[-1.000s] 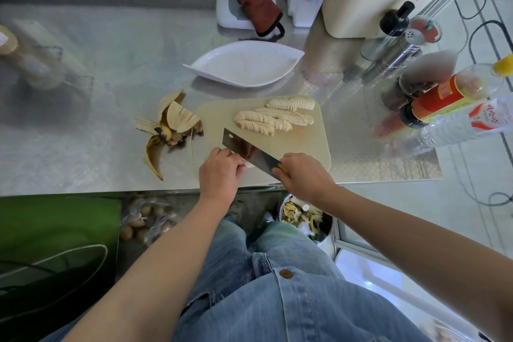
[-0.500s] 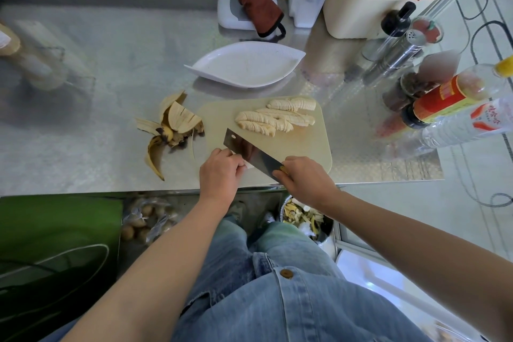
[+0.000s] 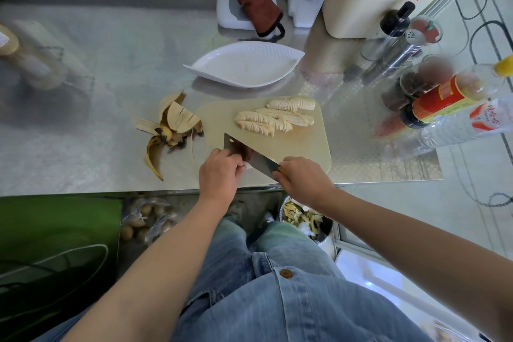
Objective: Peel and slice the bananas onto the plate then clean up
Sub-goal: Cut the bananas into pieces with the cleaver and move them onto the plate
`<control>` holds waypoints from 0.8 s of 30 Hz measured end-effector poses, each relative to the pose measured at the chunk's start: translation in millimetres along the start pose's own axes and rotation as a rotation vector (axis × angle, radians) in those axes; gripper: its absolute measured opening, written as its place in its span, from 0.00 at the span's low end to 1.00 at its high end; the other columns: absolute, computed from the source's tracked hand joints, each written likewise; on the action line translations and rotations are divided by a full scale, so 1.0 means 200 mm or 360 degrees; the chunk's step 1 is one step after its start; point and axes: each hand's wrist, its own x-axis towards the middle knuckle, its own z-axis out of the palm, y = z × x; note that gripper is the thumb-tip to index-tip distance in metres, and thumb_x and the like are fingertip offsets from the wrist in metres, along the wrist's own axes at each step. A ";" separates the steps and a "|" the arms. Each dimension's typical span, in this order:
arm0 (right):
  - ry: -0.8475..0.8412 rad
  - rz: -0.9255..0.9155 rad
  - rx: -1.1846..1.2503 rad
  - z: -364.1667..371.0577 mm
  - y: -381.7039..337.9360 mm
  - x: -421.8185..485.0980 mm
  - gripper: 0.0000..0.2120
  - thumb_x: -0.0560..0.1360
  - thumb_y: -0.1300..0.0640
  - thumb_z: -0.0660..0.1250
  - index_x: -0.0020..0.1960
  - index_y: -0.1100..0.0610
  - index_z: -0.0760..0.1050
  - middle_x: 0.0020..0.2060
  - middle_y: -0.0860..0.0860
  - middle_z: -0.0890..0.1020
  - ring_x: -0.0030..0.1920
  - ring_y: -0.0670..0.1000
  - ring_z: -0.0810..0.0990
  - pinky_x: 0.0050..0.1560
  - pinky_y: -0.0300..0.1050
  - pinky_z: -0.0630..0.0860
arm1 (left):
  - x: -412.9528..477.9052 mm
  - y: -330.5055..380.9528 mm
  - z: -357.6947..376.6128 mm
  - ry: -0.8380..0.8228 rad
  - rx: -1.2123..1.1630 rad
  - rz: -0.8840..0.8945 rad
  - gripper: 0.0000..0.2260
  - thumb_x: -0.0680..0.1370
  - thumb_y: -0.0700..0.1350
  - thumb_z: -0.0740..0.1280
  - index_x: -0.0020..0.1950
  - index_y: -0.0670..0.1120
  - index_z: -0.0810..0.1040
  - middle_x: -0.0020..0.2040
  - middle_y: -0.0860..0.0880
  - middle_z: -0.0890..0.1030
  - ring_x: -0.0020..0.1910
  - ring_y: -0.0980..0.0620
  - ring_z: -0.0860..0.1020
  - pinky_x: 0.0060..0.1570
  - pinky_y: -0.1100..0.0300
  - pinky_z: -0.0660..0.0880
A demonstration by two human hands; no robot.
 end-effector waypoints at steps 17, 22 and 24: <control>0.0055 -0.0011 0.0067 -0.02 0.00 -0.01 0.15 0.81 0.51 0.57 0.45 0.59 0.78 0.37 0.50 0.72 0.37 0.51 0.71 0.37 0.43 0.64 | 0.00 0.01 -0.01 0.0023 0.0074 0.0003 0.03 0.70 0.43 0.76 0.40 0.46 0.82 0.39 0.48 0.81 0.41 0.47 0.75 0.30 0.60 0.64; 0.0055 -0.0014 0.0062 -0.02 0.00 -0.01 0.15 0.81 0.51 0.57 0.45 0.59 0.78 0.37 0.49 0.72 0.37 0.51 0.70 0.37 0.43 0.64 | 0.00 0.01 -0.01 0.0018 0.0077 -0.0001 0.03 0.70 0.43 0.75 0.41 0.47 0.82 0.40 0.48 0.81 0.41 0.47 0.75 0.30 0.61 0.65; 0.0076 -0.0014 0.0081 -0.02 0.01 -0.01 0.15 0.81 0.51 0.58 0.45 0.59 0.78 0.36 0.50 0.72 0.36 0.51 0.71 0.37 0.43 0.64 | 0.00 0.00 0.00 0.0032 0.0071 -0.0001 0.03 0.70 0.43 0.75 0.40 0.47 0.82 0.39 0.49 0.81 0.41 0.47 0.75 0.30 0.61 0.66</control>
